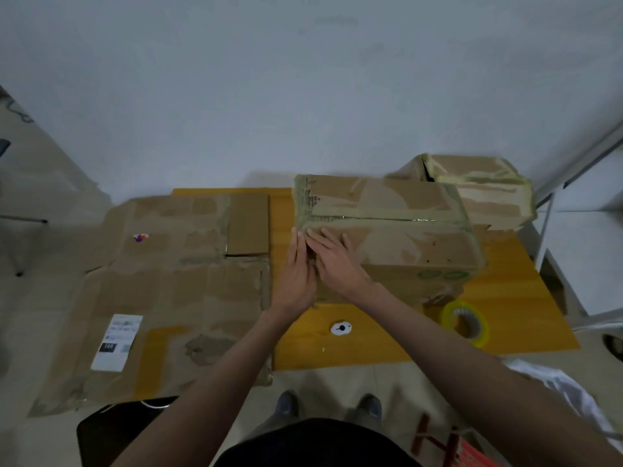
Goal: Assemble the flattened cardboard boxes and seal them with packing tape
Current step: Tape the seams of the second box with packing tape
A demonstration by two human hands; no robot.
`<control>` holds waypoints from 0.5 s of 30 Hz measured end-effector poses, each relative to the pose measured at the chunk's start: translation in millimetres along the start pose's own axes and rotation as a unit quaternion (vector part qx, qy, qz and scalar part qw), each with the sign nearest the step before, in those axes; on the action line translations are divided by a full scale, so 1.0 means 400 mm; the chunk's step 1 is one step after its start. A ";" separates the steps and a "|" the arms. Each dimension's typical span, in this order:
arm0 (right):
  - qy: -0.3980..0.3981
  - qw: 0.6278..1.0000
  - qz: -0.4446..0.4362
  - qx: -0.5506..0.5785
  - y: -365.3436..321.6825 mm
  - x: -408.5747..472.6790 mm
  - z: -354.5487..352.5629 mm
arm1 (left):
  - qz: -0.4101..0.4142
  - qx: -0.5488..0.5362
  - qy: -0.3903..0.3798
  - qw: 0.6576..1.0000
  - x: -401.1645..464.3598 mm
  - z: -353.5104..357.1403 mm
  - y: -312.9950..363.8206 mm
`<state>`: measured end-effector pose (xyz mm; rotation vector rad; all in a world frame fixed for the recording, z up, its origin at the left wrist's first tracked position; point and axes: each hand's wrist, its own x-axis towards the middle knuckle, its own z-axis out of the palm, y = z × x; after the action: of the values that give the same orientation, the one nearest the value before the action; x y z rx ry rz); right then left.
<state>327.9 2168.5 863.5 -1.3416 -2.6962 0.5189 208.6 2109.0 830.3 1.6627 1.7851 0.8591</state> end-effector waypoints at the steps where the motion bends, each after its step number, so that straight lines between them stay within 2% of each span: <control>1: -0.001 1.000 0.003 0.005 -0.002 0.003 0.003 | -0.009 -0.021 0.008 1.000 -0.002 0.000 0.003; 5: 0.008 1.000 0.000 0.018 0.000 0.024 0.004 | -0.035 -0.088 0.006 0.995 0.001 -0.003 0.001; 8: 0.043 0.998 -0.029 0.020 0.011 0.048 -0.003 | -0.038 -0.123 -0.006 0.992 0.004 -0.012 -0.012; 12: 0.077 0.996 -0.041 0.036 0.025 0.089 -0.028 | -0.040 -0.131 -0.003 0.991 0.015 -0.020 -0.021; 15: 0.070 0.995 -0.054 0.039 0.027 0.124 -0.041 | -0.055 -0.135 0.012 0.989 0.012 -0.007 -0.011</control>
<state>309.2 2217.9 871.5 -1.1604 -2.5891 0.4933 203.1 2113.6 828.6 1.3752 1.6742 1.0249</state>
